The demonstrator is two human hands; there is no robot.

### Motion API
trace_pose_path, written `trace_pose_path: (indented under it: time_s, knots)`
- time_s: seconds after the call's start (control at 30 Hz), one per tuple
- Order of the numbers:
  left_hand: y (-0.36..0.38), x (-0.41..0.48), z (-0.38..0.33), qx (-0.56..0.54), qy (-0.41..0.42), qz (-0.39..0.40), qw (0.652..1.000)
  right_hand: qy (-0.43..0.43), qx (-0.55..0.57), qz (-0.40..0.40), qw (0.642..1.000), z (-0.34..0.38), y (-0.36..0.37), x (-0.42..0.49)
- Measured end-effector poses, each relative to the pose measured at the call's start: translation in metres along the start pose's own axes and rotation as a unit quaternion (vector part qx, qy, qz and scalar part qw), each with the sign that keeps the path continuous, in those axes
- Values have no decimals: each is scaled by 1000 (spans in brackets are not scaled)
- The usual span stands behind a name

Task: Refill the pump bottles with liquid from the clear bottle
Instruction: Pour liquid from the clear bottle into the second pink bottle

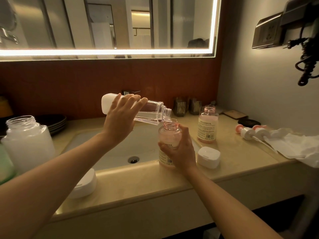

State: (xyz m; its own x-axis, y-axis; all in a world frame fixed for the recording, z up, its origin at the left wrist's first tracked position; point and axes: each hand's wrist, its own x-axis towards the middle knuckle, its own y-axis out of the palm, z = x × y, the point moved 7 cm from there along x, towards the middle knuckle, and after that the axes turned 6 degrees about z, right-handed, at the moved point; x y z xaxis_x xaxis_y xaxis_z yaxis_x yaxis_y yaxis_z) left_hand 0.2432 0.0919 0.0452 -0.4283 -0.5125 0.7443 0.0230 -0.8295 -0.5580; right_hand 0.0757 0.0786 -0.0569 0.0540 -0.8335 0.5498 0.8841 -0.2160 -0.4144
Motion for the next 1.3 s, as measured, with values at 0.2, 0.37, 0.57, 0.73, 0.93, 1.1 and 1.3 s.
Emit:
trace_pose_path:
  time_s: [0.2,0.37,0.57,0.73,0.93,1.1,1.3]
  knots:
    - [0,0,0,1,-1,1,1000,-4,-3,-3,1000,0,0,1]
    - [0,1,1,3,0,2,1000,-4,-6,-2,1000,-3,1,1]
    - [-1,2,0,11,4,0,1000,-2,-6,-3,1000,-3,0,1]
    - [-1,2,-1,12,6,-3,1000,-8,3,-6,1000,-1,-1,1]
    - [-3,2,1,16,5,-5,1000,-10,-3,-5,1000,-1,0,1]
    - [-4,3,0,18,9,-5,1000,-7,-2,-1,1000,-3,0,1]
    - [-4,4,0,21,11,-6,1000,-6,0,-1,1000,-2,1,1]
